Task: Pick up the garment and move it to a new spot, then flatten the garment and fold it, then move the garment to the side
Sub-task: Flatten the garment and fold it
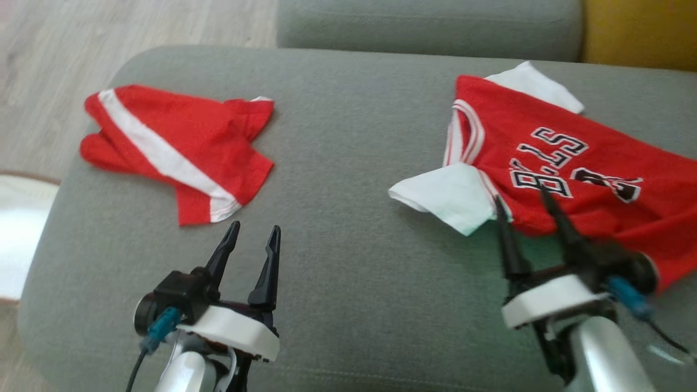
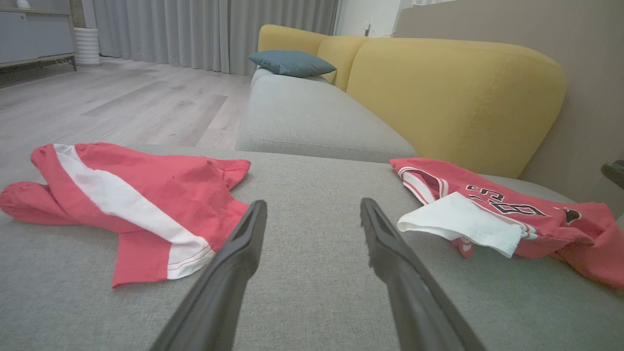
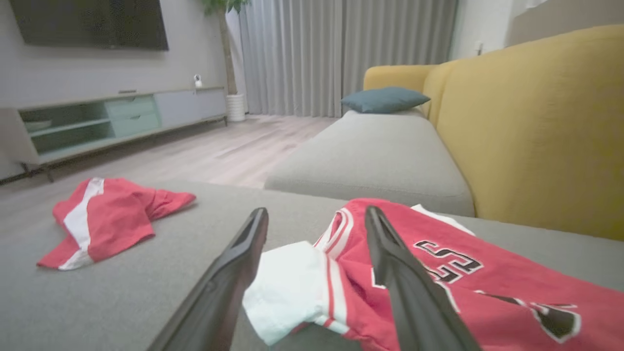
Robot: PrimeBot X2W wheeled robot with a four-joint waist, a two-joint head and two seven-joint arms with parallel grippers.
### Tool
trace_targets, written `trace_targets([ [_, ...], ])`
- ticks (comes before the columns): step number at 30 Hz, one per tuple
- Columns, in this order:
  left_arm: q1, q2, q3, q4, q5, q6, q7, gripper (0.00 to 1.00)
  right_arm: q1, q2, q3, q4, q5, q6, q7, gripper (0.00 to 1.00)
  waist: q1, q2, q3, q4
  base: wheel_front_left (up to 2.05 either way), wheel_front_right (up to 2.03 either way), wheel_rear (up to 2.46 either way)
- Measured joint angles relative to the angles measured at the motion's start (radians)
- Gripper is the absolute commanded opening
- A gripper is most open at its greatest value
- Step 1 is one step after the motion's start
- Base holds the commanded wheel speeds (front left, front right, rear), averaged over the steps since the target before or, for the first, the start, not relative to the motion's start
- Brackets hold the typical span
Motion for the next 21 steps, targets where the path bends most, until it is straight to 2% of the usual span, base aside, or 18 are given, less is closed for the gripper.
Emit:
trace_targets([
  [5,-0.020,0.000,-0.012,0.009,-0.003,0.000,0.000,1.00,-0.075,-0.003,0.085,0.110,-0.112,0.000,0.042,1.00,0.0000,0.0000,0.028,0.048,0.00,0.00,0.00],
  [9,-0.029,0.000,-0.028,0.015,-0.009,0.000,0.000,1.00,-0.130,-0.051,0.139,0.214,-0.226,0.000,0.050,1.00,0.0000,0.0000,0.048,0.090,0.00,0.00,0.00],
  [14,-0.038,0.000,-0.029,0.017,-0.009,0.002,0.000,1.00,-0.178,-0.066,0.094,0.305,-0.403,0.000,0.046,1.00,0.0000,0.0000,0.072,0.126,0.00,0.00,0.00],
  [21,-0.045,0.000,-0.031,0.016,-0.020,0.009,0.000,1.00,-0.234,-0.052,0.017,0.397,-0.532,0.000,0.015,1.00,0.0000,0.0000,0.105,0.143,0.00,0.00,0.00],
])
